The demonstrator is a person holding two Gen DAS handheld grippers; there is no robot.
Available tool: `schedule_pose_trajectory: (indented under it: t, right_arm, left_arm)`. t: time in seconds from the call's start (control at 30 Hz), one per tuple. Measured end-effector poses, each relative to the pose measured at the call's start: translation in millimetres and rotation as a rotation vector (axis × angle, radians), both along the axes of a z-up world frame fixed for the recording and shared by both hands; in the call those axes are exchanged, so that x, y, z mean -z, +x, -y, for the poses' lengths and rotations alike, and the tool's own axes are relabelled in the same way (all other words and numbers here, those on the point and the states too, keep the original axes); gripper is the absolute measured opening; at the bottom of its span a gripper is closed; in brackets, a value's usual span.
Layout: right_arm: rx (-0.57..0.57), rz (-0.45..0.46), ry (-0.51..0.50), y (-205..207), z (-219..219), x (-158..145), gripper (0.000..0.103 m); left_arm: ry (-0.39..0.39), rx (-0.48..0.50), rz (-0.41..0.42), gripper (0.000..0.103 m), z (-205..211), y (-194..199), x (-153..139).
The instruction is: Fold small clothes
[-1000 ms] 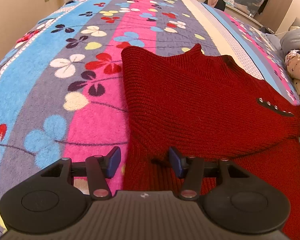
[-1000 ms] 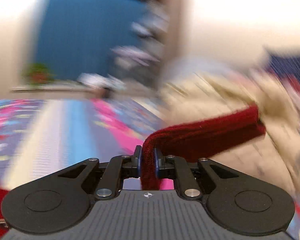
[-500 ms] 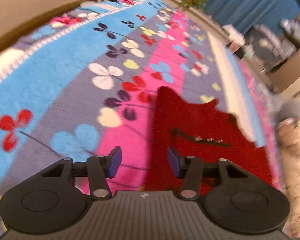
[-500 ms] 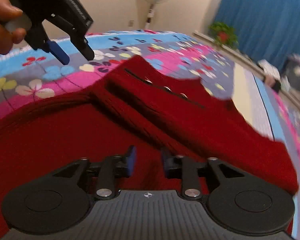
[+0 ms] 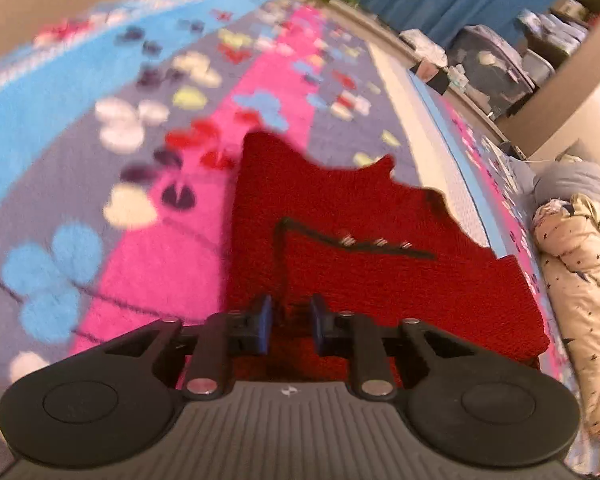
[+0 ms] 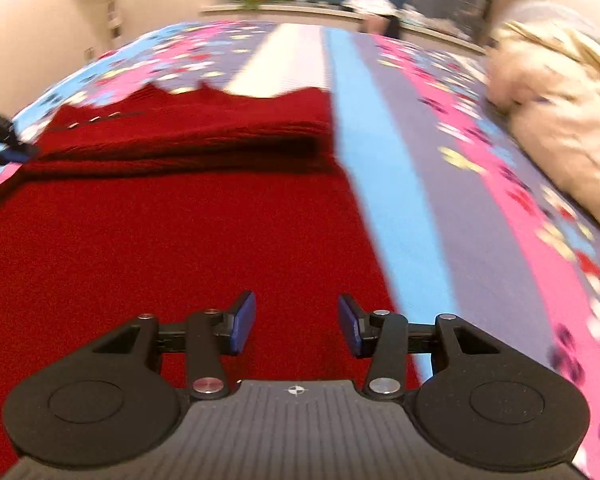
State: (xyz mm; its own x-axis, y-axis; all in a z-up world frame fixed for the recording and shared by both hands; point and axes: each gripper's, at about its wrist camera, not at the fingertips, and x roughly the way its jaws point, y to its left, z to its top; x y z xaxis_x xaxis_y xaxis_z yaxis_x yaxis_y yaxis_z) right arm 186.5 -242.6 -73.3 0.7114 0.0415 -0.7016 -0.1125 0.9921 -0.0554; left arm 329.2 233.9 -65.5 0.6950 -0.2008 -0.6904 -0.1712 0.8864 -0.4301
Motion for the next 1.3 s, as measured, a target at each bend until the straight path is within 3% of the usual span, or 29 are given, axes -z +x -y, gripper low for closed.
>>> schedule_pose_trajectory:
  t: [0.07,0.1,0.17,0.27,0.33,0.37,0.57,0.83,0.9,1.03,1.13,1.3]
  right_arm:
    - [0.043,0.021,0.019,-17,20,-5,0.057]
    - [0.077,0.024,0.038,-24,29,-6,0.063]
    - [0.155,0.000,0.106,-30,45,-2,0.064]
    - [0.181,0.004,0.181,-36,55,-3,0.064]
    - [0.158,0.018,0.159,-43,53,-3,0.064]
    - [0.142,0.022,0.161,-46,52,-5,0.064]
    - [0.062,0.042,0.144,-67,56,-12,0.064]
    - [0.013,0.075,0.166,-99,71,-27,0.064]
    - [0.015,0.083,0.179,-105,78,-30,0.064]
    - [0.045,0.103,0.203,-116,90,-34,0.064]
    - [0.082,0.160,0.166,-124,94,-36,0.064]
    - [0.121,0.186,0.171,-128,104,-35,0.064]
  left_arm:
    - [0.064,0.030,0.070,0.027,12,-8,-9]
    - [0.121,0.055,0.062,0.034,19,-9,-4]
    - [0.262,0.120,0.018,0.036,35,-12,11]
    - [0.436,0.106,0.071,0.038,49,-41,-16]
    - [0.430,0.112,0.175,0.057,50,-73,-41]
    - [0.418,0.111,0.199,0.061,50,-90,-52]
    - [0.432,0.163,0.191,0.062,62,-191,-76]
    - [0.431,0.157,0.129,0.062,73,-309,-55]
    - [0.457,0.139,0.148,0.063,73,-322,-54]
    - [0.450,0.096,0.232,0.084,77,-350,-46]
    - [0.404,0.032,0.247,0.085,81,-359,-39]
    - [0.423,-0.011,0.222,0.085,89,-356,-37]
